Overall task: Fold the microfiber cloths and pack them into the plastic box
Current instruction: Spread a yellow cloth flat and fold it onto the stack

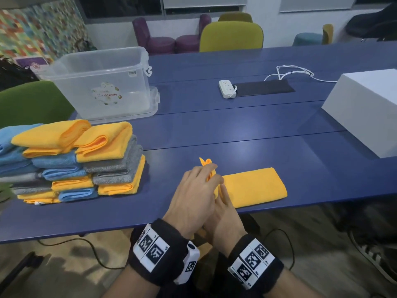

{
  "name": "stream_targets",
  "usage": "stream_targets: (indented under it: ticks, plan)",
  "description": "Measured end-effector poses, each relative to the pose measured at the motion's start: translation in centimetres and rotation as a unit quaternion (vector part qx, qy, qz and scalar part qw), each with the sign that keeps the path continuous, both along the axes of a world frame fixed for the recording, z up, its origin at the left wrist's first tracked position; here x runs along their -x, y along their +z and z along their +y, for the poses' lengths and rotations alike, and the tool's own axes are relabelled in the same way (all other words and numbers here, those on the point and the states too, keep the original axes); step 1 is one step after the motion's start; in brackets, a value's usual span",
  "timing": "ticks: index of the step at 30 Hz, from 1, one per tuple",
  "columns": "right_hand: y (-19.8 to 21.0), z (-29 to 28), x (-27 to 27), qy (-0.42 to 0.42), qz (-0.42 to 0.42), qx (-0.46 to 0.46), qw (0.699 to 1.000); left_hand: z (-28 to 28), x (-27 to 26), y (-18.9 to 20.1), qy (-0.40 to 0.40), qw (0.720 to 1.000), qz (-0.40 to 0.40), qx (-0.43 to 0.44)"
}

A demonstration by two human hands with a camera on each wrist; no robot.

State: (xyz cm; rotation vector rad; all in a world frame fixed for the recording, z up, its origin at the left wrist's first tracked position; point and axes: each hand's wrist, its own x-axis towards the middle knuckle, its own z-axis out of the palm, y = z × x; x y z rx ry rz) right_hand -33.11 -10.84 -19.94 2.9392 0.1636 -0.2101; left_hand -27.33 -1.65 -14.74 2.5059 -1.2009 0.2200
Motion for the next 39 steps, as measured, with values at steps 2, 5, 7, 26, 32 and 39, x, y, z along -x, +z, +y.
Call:
stream_targets:
  ticks: [2, 5, 7, 26, 32, 39]
  plan:
    - [0.1, 0.2, -0.2, 0.008, 0.005, 0.023, 1.000, -0.7, -0.2, 0.3, -0.007, 0.999, 0.001, -0.039]
    - [0.7, 0.3, -0.5, 0.003, 0.039, 0.015, 0.999, -1.4, -0.8, 0.1, -0.009, 0.996, 0.028, -0.088]
    - [1.0, 0.0, -0.6, 0.008, 0.049, -0.014, 0.999, -1.2, -1.2, -0.2, -0.012, 0.996, 0.069, -0.061]
    - [1.4, -7.5, 3.7, -0.063, -0.080, -0.345, 0.933, 2.5, -2.8, -5.4, -0.032, 0.989, 0.142, -0.006]
    - [-0.9, -10.5, 3.9, -0.111, -0.163, -0.282, 0.939, 0.1, -1.1, -4.8, -0.048, 0.996, 0.037, -0.067]
    - [-0.8, -10.7, 3.1, -0.111, -0.169, -0.282, 0.938, -1.7, -0.2, -6.1, -0.035, 0.992, 0.022, -0.117]
